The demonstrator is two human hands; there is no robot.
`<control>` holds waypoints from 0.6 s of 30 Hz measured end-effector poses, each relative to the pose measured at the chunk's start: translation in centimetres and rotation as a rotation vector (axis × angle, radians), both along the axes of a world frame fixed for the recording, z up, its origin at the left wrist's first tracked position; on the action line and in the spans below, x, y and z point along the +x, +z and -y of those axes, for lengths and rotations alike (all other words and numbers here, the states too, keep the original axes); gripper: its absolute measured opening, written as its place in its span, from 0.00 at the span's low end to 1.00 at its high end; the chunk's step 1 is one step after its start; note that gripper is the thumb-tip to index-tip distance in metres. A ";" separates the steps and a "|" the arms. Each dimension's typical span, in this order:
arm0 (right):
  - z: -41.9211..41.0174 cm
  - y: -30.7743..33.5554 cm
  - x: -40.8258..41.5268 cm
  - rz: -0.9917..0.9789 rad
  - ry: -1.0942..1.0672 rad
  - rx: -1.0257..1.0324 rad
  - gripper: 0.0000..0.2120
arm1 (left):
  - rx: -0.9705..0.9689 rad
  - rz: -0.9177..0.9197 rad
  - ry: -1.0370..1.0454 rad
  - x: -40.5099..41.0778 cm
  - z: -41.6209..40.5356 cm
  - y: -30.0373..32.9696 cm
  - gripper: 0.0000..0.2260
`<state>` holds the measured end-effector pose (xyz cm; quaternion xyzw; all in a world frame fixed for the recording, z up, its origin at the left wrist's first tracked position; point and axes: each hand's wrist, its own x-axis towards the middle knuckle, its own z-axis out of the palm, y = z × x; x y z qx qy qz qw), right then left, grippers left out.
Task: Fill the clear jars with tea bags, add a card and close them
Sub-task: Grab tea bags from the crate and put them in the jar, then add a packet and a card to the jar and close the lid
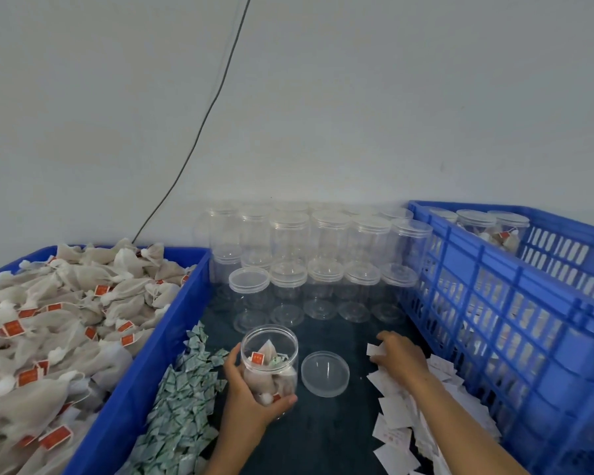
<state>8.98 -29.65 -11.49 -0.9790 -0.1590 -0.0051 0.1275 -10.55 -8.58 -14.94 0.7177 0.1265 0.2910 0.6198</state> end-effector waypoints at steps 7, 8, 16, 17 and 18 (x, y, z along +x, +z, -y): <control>-0.5 -0.6 1.0 0.141 0.047 -0.199 0.08 | -0.038 0.055 0.016 0.7 0.0 -1.6 0.47; -0.4 -0.6 1.0 0.150 0.045 -0.179 0.08 | -0.032 0.065 0.017 0.7 0.0 -1.7 0.46; -0.1 2.4 0.1 -0.026 -0.069 0.600 0.09 | -0.014 0.082 0.005 0.5 -0.1 -2.1 0.43; -0.1 3.1 -0.2 -0.070 -0.039 0.621 0.09 | -0.013 0.081 0.008 0.4 -0.1 -2.0 0.43; -0.3 3.8 -0.7 -0.102 0.001 0.657 0.09 | -0.012 0.079 0.008 0.4 0.0 -2.0 0.44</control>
